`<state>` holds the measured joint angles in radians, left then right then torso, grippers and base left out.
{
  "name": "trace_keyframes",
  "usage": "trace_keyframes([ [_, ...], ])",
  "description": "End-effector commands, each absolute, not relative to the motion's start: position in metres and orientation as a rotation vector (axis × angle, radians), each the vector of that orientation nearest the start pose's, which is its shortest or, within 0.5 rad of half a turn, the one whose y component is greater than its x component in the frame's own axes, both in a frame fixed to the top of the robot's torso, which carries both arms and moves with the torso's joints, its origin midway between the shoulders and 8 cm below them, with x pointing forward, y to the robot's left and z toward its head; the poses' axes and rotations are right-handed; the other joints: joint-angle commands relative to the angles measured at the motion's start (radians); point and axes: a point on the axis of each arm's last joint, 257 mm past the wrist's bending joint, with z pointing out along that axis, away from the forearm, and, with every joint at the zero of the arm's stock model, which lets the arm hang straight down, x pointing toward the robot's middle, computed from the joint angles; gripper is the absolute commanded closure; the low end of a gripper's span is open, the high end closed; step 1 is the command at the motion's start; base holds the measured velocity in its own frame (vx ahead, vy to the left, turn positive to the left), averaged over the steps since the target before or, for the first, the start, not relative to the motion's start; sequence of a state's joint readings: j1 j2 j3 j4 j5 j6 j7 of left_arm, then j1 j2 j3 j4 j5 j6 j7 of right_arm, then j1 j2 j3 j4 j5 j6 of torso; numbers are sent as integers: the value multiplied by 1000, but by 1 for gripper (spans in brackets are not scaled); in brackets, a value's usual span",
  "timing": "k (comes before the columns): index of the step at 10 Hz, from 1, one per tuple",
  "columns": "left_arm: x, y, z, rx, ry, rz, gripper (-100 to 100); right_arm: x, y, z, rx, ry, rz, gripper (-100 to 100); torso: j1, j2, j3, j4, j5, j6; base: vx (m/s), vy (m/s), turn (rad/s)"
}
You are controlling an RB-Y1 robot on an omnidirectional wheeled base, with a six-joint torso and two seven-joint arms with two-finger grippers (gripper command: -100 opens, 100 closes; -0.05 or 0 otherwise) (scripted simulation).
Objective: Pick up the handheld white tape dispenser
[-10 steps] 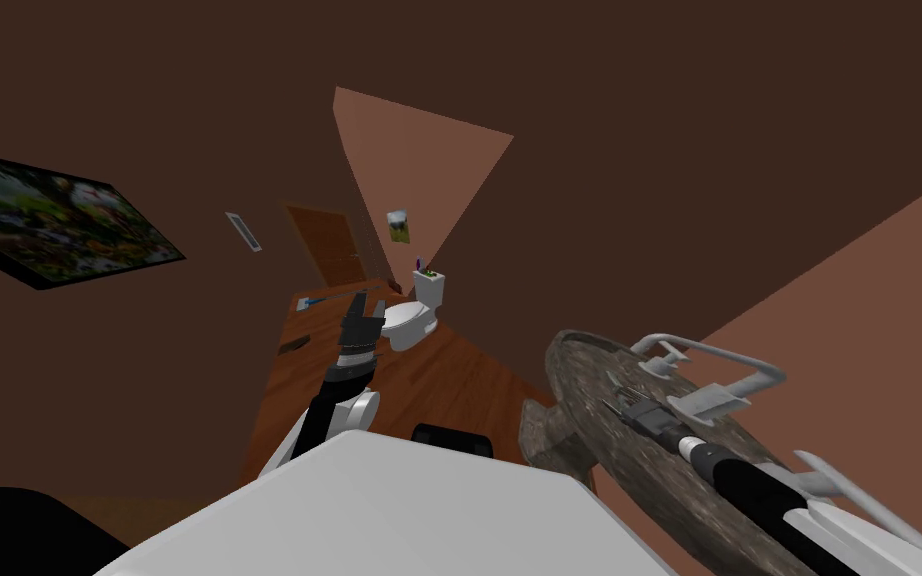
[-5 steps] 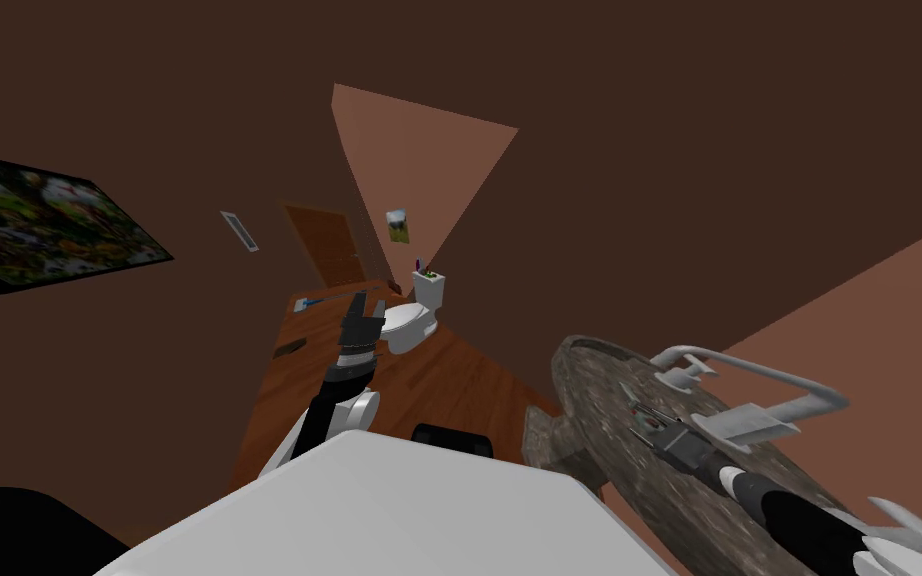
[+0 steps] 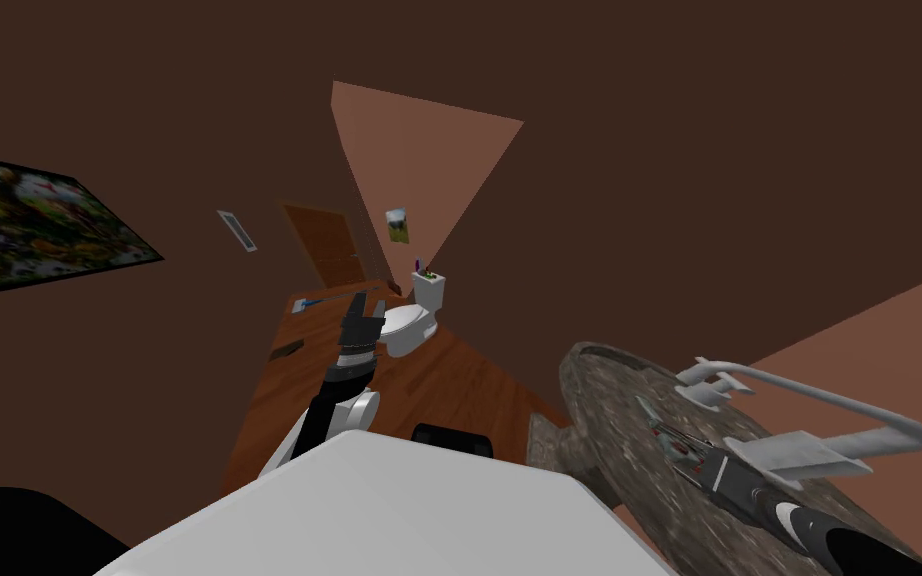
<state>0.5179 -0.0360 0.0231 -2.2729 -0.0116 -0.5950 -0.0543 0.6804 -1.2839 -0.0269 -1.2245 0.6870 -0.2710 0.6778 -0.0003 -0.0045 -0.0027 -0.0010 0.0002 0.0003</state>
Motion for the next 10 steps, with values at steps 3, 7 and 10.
trace_keyframes([
  [3,325,288,33,-594,552,-1228,0,179,-744,-323,-1140,2405,-822,-100,-1,1,0,0,0,0,100,1,19],
  [7,325,288,33,-594,552,-1227,0,128,-767,-331,-1292,2503,-844,-100,-1,-2,-2,-1,0,0,130,4,28],
  [10,325,288,33,-594,552,-1228,0,145,-763,-331,-1305,2469,-841,-100,0,5,3,1,0,0,30,-4,-54],
])
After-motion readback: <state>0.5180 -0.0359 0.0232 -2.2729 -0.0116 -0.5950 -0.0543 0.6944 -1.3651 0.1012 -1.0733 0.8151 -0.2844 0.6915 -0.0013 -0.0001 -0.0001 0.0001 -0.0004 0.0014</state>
